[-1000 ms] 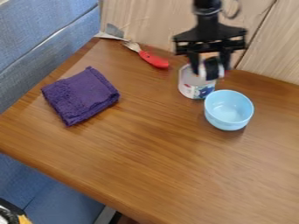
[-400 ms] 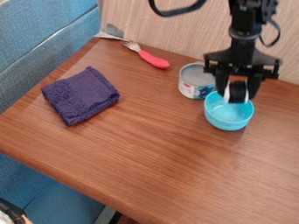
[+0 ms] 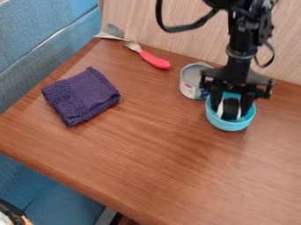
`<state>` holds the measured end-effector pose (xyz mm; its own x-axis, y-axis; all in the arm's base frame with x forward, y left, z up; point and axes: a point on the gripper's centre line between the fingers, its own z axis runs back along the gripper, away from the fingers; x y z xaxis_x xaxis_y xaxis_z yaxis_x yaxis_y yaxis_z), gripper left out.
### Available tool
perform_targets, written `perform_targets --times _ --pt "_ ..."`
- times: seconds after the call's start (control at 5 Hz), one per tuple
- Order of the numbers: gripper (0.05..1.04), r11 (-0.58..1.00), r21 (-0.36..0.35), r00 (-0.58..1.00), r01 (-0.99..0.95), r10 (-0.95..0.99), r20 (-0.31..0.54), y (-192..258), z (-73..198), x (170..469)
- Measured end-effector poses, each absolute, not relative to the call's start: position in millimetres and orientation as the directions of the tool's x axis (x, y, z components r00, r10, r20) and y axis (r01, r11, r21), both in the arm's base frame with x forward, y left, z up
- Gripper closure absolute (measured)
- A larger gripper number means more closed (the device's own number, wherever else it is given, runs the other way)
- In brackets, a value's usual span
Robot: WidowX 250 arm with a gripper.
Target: Moved something in the blue bowl
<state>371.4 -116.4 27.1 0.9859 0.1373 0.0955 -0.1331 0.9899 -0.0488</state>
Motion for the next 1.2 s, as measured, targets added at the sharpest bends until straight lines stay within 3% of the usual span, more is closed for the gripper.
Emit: perform_targets --times 0.4,0.8,1.2 --pt "0.075 0.987 -0.032 0.982 -0.156 0.158 0.106 -114 30 377" --pt "0.083 0.986 -0.044 0.981 -0.158 0.162 0.103 -116 29 376" --pt "0.083 0.979 -0.108 0.966 -0.170 0.187 0.178 -110 72 378"
